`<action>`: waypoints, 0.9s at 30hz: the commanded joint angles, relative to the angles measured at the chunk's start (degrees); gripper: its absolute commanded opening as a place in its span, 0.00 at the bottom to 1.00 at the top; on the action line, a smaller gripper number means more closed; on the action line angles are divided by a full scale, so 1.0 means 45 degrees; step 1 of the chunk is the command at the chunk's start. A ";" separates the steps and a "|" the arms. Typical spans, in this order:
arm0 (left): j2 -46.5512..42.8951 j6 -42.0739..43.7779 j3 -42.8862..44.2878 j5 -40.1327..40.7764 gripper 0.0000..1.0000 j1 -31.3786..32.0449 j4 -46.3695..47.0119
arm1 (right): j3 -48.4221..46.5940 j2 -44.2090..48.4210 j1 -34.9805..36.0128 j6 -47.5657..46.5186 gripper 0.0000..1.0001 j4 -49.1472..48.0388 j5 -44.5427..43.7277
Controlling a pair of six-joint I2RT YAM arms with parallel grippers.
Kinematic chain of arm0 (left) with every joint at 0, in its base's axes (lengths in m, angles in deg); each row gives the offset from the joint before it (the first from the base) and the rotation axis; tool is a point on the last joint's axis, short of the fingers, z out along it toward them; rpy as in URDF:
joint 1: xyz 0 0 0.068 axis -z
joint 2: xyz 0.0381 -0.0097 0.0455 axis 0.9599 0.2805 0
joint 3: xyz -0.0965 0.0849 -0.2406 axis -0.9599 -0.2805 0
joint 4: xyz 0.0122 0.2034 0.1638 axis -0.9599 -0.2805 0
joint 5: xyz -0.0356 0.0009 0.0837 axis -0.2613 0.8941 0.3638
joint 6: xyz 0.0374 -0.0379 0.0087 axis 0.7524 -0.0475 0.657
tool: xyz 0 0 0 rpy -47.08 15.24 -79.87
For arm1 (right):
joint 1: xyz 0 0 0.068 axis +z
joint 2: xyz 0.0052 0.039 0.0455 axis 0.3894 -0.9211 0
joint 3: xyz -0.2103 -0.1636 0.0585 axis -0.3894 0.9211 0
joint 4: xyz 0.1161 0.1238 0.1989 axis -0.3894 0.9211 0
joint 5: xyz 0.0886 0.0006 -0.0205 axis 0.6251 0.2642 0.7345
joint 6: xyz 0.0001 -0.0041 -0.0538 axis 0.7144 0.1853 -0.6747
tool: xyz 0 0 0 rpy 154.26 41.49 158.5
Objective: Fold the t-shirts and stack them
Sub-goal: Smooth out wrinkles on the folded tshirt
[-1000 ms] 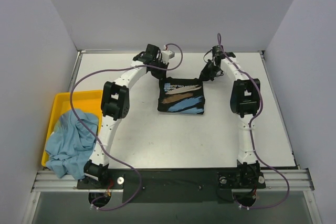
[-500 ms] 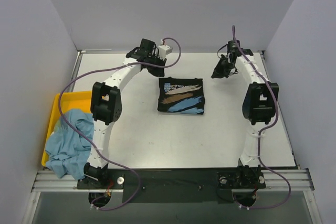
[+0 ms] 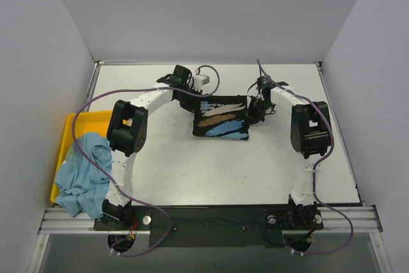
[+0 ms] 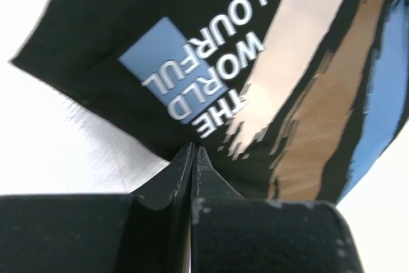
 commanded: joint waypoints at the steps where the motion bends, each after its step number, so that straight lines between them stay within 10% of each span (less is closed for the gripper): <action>1: -0.0096 0.0272 0.0043 0.0695 0.04 -0.0198 0.0502 | 0.0065 0.0257 -0.0428 -0.0239 0.00 -0.0019 -0.0496; 15: -0.2107 0.0761 0.0611 0.0480 0.11 -0.0666 -0.1100 | -0.1553 0.2680 0.1269 -0.2268 0.02 0.1599 -0.3557; 27: -0.3240 0.0878 -0.1205 0.0891 0.11 -0.0998 -0.1081 | -0.6319 -0.1689 0.4395 -0.3443 0.04 0.3611 -0.6003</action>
